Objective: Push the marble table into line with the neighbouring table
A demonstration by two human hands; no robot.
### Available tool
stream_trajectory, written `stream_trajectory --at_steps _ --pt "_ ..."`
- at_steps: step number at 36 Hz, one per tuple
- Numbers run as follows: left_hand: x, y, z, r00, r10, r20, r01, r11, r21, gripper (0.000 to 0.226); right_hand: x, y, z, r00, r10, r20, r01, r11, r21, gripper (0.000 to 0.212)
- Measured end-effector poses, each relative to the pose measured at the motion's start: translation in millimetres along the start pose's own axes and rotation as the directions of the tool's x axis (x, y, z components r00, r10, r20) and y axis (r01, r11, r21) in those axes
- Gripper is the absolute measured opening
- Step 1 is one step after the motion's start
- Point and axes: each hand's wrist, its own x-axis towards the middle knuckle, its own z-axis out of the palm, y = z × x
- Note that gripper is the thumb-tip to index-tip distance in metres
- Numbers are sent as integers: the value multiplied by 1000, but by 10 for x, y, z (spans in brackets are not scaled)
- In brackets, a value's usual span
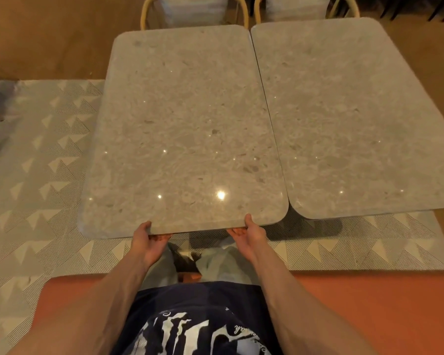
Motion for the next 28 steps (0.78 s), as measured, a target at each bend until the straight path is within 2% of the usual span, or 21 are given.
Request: stream_trajectory --at_steps 5,9,10,11,12,13,14,15,16,17,19,21,22,24,26,28 --pt "-3 45 26 999 -47 -9 47 998 -39 47 -35 -8 63 1000 10 -1 -10 1000 5 39" --pt "0 113 7 998 -68 -10 67 996 -57 47 3 -36 76 1000 17 -22 -18 998 -55 41" --pt "13 137 -23 998 -64 -11 64 998 7 45 28 -47 63 999 22 -25 -24 996 -84 42" --pt "32 178 -64 998 -59 -29 62 987 150 43 46 -66 46 999 18 -34 -23 988 -150 42" --pt "41 230 -112 997 -52 -60 71 922 382 42 53 -95 16 999 9 -50 -23 963 -269 42" --pt "34 295 -165 996 -44 -84 87 769 633 47 40 -136 -18 997 7 -75 -38 903 -428 43" --pt "20 389 -219 995 -38 -92 98 557 825 56 8 -185 -41 995 23 -101 -78 799 -596 49" --pt "18 510 -264 995 -47 -93 104 352 930 62 -32 -244 -40 989 65 -130 -140 669 -730 59" --pt "22 640 -271 993 -75 -96 110 197 974 63 -77 -309 -9 980 130 -152 -199 546 -814 69" --pt "45 786 -240 986 -126 -109 123 101 987 61 -113 -367 80 968 196 -158 -232 454 -860 73" --pt "109 1066 -85 967 -209 -145 132 -71 989 59 -161 -446 420 959 260 -112 -192 306 -932 58" --pt "168 1273 176 973 -187 -135 87 -242 966 55 -154 -454 862 963 269 -21 -80 210 -974 39" --pt "193 1356 320 983 -158 -91 47 -263 964 49 -140 -432 1110 967 251 39 -14 205 -979 36" --pt "243 1485 592 996 -54 66 -76 -193 978 36 -117 -342 1578 974 158 165 114 292 -950 33" --pt "273 1601 835 965 108 238 -235 -47 971 26 -138 -246 2026 968 49 245 209 385 -899 29" --pt "259 1712 1059 922 220 317 -351 133 927 21 -181 -151 2422 956 24 294 258 419 -871 28"
